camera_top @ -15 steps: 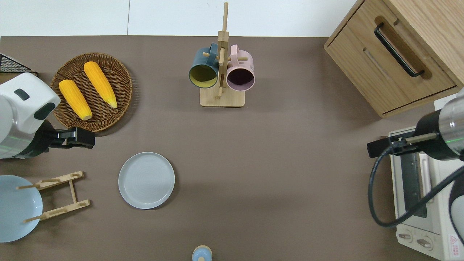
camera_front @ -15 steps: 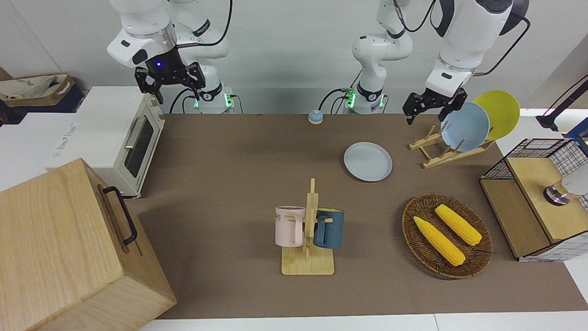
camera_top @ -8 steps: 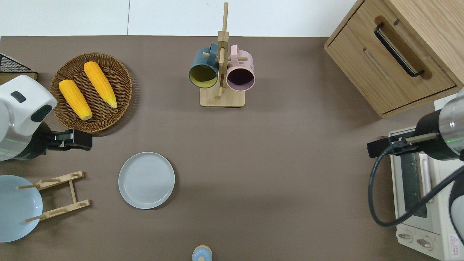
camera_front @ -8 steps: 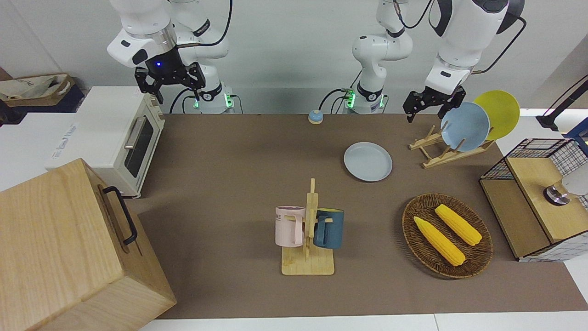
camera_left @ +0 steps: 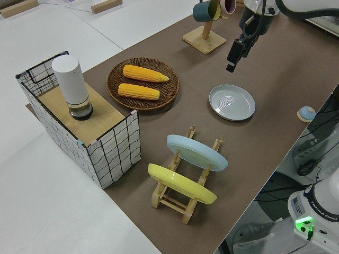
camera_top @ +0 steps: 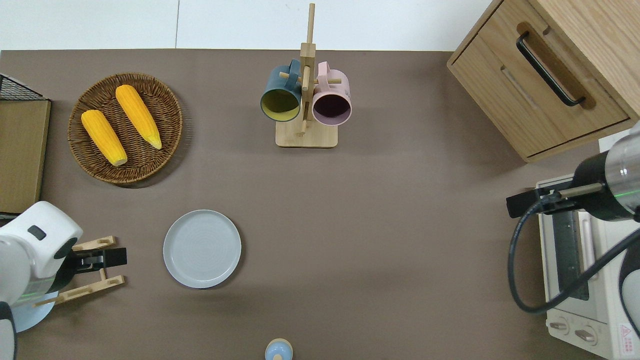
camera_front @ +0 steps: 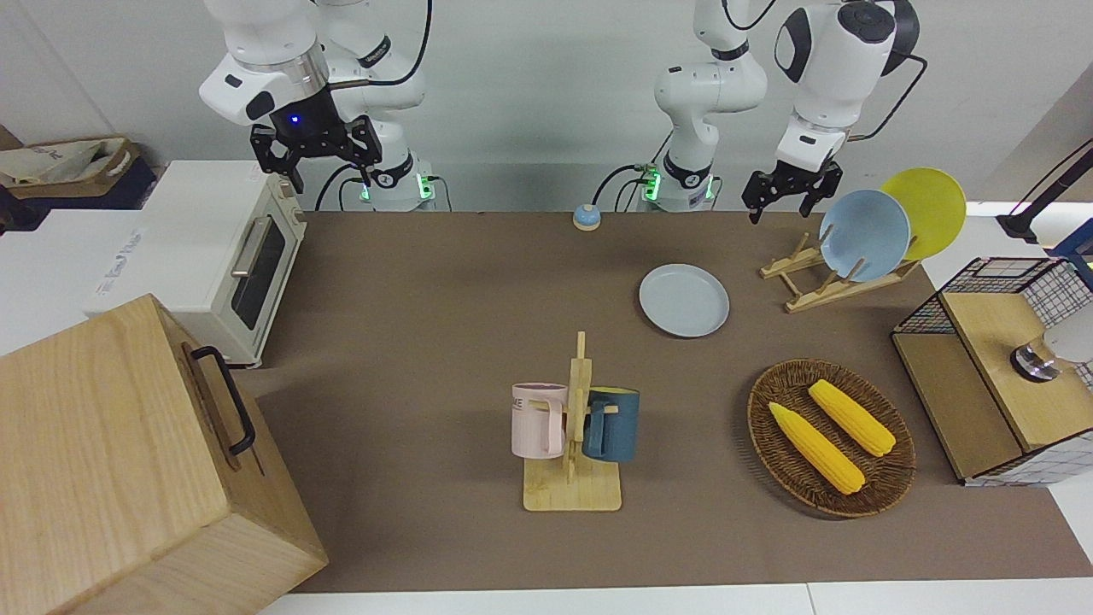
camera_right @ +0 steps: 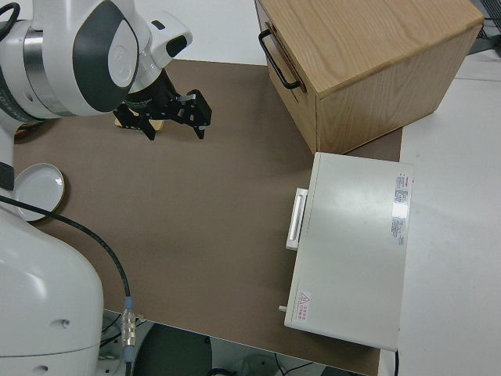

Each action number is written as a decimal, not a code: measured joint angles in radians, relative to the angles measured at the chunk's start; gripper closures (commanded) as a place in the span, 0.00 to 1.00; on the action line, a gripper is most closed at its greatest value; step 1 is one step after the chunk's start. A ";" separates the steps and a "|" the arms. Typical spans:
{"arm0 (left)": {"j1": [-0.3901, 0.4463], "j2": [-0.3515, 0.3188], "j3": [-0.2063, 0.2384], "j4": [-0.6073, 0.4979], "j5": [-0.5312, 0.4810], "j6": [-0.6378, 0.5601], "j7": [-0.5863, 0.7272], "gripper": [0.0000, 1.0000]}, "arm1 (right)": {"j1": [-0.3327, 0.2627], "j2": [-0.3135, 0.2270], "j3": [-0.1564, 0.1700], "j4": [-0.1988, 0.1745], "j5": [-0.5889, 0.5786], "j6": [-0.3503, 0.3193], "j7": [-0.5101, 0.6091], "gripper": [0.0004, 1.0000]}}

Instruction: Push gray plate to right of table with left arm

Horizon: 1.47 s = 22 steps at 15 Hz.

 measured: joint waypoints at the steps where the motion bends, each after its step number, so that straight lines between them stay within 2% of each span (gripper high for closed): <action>1: 0.000 -0.005 0.000 -0.037 0.000 0.036 0.000 0.00 | 0.000 0.000 0.000 0.000 0.000 0.000 0.000 0.02; 8: -0.001 -0.006 -0.002 -0.289 0.000 0.317 -0.001 0.00 | 0.000 0.000 0.000 0.000 0.000 0.000 0.000 0.02; 12: -0.001 0.012 -0.002 -0.347 -0.001 0.380 -0.028 0.00 | 0.000 0.000 0.000 0.000 0.000 0.000 0.000 0.02; 15: -0.002 0.065 -0.004 -0.357 -0.004 0.435 -0.059 0.00 | 0.000 0.000 0.000 0.000 0.000 0.000 0.000 0.02; 20: -0.004 0.195 -0.008 -0.369 -0.020 0.563 -0.093 0.00 | 0.000 0.000 0.000 0.000 0.000 0.000 0.000 0.02; 22: -0.004 0.218 -0.008 -0.370 -0.020 0.586 -0.096 0.04 | 0.000 0.000 0.000 0.000 0.000 0.000 0.000 0.02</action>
